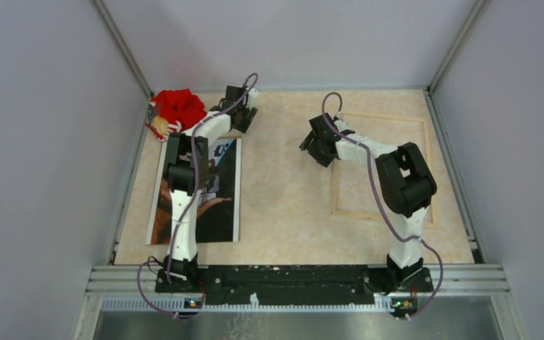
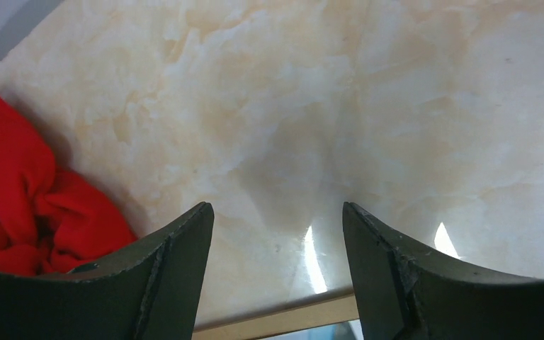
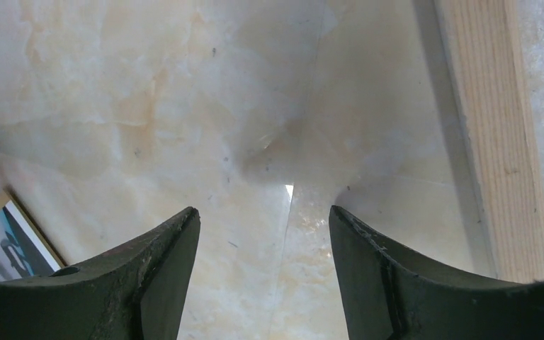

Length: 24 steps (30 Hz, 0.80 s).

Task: Put the photo into the frame

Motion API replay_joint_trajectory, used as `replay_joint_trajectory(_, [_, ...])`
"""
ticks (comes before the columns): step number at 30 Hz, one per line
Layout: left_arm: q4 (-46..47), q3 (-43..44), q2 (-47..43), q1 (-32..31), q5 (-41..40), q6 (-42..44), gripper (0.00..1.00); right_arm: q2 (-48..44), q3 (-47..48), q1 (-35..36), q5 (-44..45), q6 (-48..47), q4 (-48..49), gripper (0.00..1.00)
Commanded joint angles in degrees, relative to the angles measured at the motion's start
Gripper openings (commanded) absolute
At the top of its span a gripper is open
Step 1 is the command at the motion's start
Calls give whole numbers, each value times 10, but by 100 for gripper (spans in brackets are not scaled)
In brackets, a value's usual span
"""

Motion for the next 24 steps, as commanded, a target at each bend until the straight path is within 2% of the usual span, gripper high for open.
replay_joint_trajectory(1, [-37, -1, 12, -23, 26, 7, 75, 14, 1, -1, -7, 11, 7, 68])
replay_joint_trajectory(10, [-136, -4, 35, -43, 136, -1, 74, 42, 15, -10, -34, 22, 39, 68])
replay_joint_trajectory(14, [-185, -3, 26, -42, 215, 3, 74, 41, 20, -25, -33, 16, 41, 68])
replay_joint_trajectory(17, [-198, 17, -5, -23, 278, -3, 74, 24, 19, -30, -22, -1, 36, 67])
replay_joint_trajectory(19, [-194, 61, -17, 4, 304, -29, 75, 8, 7, -31, -16, -14, 42, 67])
replay_joint_trajectory(21, [-174, 101, -22, 31, 276, -47, 77, -11, -11, -31, -16, -21, 55, 66])
replay_joint_trajectory(24, [-96, 106, -33, 49, 141, -44, 77, -31, -41, -30, -20, -25, 77, 64])
